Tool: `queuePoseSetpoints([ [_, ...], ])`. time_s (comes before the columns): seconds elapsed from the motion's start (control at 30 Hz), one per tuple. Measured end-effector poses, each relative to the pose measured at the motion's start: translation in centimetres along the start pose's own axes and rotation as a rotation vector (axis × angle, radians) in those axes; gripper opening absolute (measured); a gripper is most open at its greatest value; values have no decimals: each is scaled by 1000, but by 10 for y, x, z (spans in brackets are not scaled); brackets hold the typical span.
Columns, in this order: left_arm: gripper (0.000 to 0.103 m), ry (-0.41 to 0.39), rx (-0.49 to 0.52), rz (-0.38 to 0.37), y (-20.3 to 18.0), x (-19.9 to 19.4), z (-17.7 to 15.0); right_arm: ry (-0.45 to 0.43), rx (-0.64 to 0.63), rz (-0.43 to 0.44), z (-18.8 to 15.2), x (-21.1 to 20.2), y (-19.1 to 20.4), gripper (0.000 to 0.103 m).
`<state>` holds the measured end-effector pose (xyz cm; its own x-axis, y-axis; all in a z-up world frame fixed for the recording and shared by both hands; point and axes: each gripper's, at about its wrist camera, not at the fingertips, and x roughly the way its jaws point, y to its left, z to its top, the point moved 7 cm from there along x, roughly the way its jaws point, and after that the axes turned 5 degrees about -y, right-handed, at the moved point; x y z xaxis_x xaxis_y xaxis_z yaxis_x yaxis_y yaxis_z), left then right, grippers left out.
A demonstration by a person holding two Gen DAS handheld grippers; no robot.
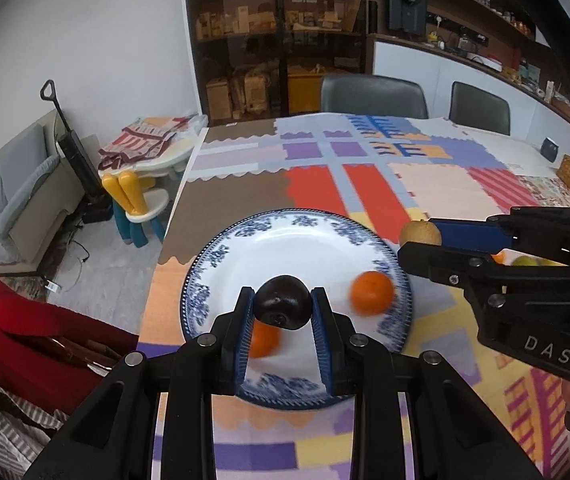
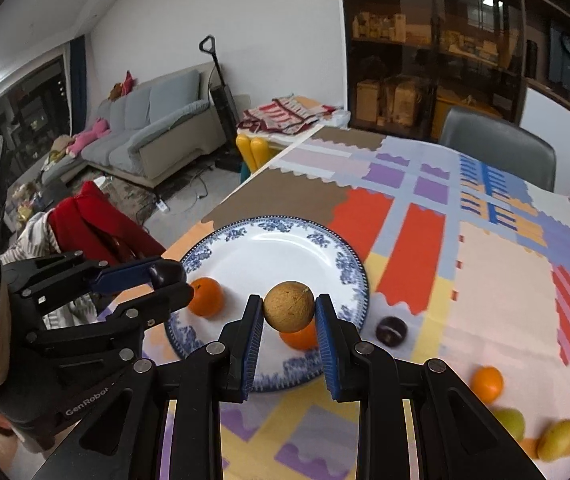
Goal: Organize fruits
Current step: 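Carry the plum and kiwi onto the plate and open both tools, then lift both open tools off the plate and move toward the remaining fruit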
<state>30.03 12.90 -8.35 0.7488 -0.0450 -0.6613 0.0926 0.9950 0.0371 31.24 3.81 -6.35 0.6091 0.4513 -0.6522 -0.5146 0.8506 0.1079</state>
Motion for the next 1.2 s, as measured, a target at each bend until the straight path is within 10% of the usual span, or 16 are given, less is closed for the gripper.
queuePoseSetpoints([
  [0.73, 28, 227, -52, -40, 38, 93, -10, 252, 76, 14, 3, 112, -8, 28],
  [1.2, 43, 208, -60, -20, 37, 78, -3, 237, 109, 34, 2, 103, -10, 35],
])
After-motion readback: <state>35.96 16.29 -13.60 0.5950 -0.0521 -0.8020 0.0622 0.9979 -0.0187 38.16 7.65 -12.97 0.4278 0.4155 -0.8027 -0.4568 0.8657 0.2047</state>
